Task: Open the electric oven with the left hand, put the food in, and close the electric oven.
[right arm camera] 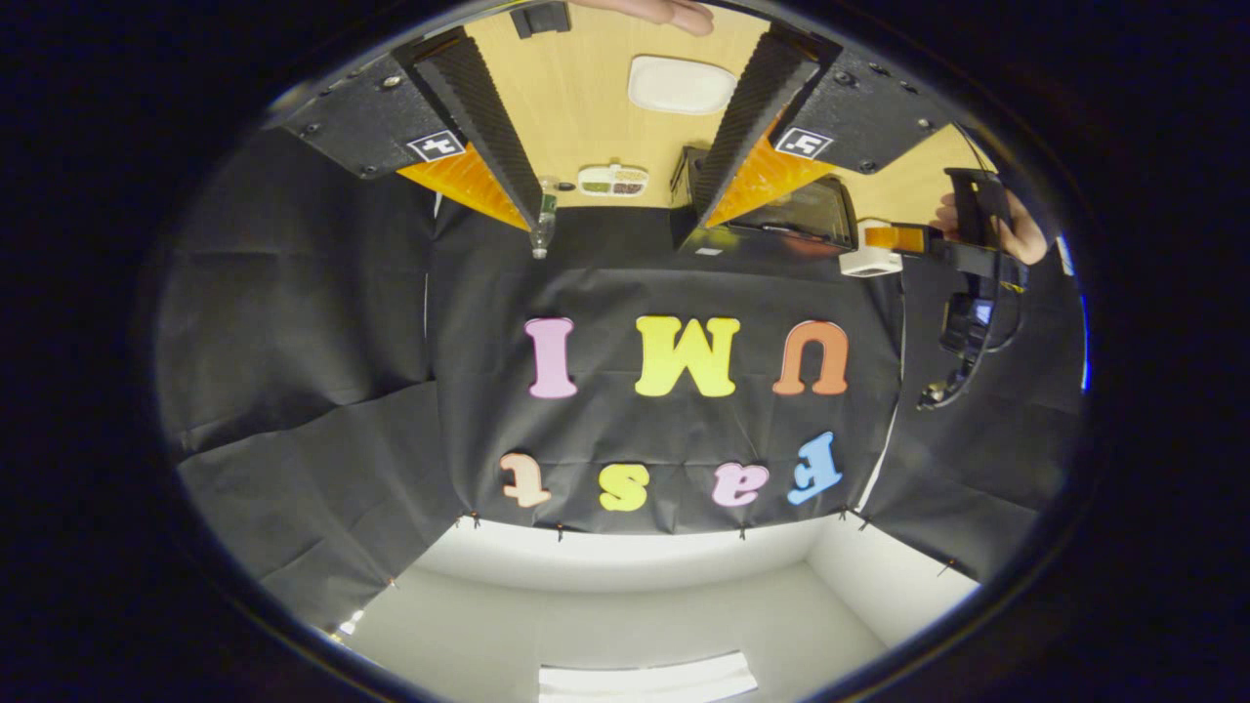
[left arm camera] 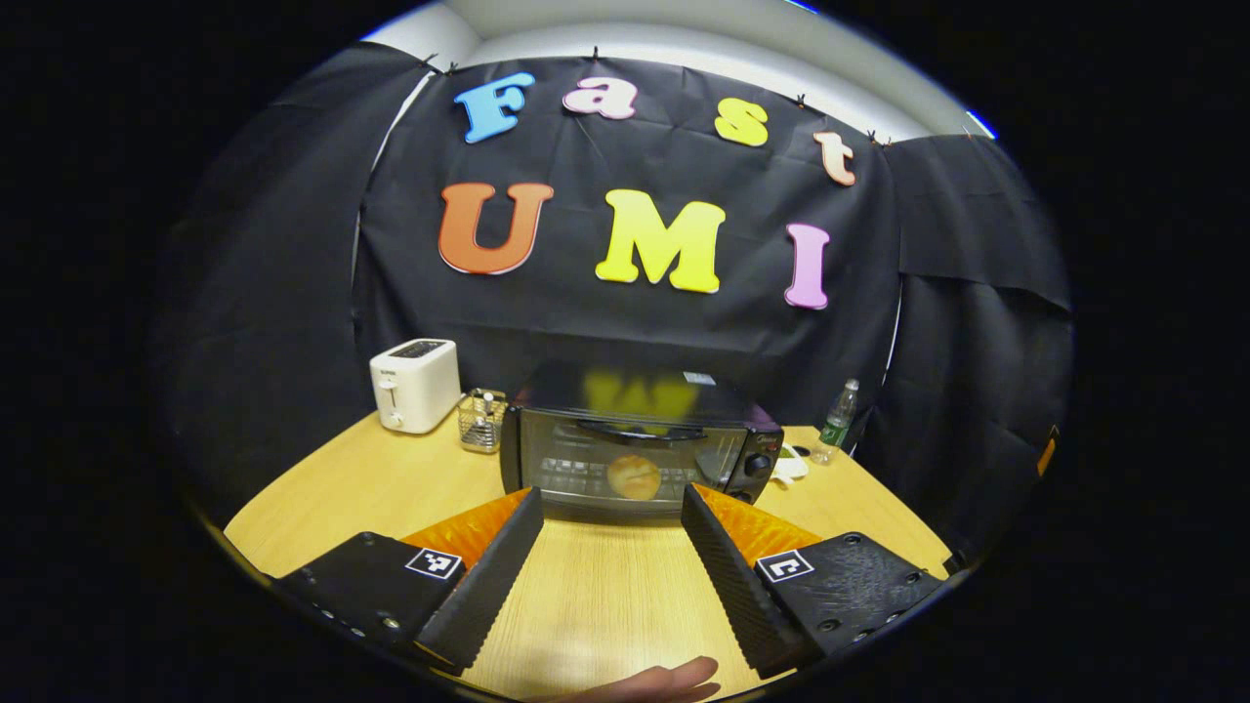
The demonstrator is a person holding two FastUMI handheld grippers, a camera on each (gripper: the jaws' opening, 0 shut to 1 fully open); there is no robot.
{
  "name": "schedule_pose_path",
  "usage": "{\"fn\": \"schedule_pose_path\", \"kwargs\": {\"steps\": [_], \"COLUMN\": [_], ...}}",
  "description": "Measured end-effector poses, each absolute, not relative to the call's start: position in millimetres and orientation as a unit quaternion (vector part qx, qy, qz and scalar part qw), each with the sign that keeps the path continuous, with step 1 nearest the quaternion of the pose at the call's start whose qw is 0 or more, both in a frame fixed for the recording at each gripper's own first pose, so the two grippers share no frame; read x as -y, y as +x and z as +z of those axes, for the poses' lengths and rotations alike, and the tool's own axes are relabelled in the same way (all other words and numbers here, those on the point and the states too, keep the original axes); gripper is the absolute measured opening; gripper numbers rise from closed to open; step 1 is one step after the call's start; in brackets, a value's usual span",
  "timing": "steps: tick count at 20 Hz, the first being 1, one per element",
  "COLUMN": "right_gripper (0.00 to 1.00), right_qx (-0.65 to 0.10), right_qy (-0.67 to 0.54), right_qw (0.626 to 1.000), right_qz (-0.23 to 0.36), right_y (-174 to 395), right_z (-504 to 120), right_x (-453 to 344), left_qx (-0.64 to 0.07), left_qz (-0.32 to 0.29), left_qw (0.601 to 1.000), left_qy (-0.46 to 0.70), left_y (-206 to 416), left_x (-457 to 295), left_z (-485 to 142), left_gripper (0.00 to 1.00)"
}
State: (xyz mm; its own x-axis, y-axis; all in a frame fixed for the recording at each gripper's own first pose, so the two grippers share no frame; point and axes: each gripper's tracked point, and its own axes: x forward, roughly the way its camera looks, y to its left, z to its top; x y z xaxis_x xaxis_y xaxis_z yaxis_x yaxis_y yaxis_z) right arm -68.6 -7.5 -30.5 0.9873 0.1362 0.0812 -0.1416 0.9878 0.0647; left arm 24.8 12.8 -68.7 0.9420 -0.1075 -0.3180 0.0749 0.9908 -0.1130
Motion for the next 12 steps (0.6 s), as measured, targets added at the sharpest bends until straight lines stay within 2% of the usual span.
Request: {"fn": "schedule_pose_path", "kwargs": {"steps": [6, 12], "right_gripper": [0.97, 0.97], "right_qx": [0.073, 0.101], "right_qy": [0.044, 0.047], "right_qw": [0.994, 0.991], "right_qz": [0.071, 0.069], "right_y": [-85.9, -104.5], "right_z": [-3.0, 23.1], "right_x": [-3.2, -2.5], "left_qx": [-0.044, 0.000], "left_qz": [-0.051, -0.050], "left_qw": [0.997, 0.999], "left_qy": [-0.043, -0.004], "left_y": [-48.7, -114.2], "left_x": [-17.1, -8.5], "left_z": [34.2, 76.3], "left_gripper": [0.94, 0.93]}}
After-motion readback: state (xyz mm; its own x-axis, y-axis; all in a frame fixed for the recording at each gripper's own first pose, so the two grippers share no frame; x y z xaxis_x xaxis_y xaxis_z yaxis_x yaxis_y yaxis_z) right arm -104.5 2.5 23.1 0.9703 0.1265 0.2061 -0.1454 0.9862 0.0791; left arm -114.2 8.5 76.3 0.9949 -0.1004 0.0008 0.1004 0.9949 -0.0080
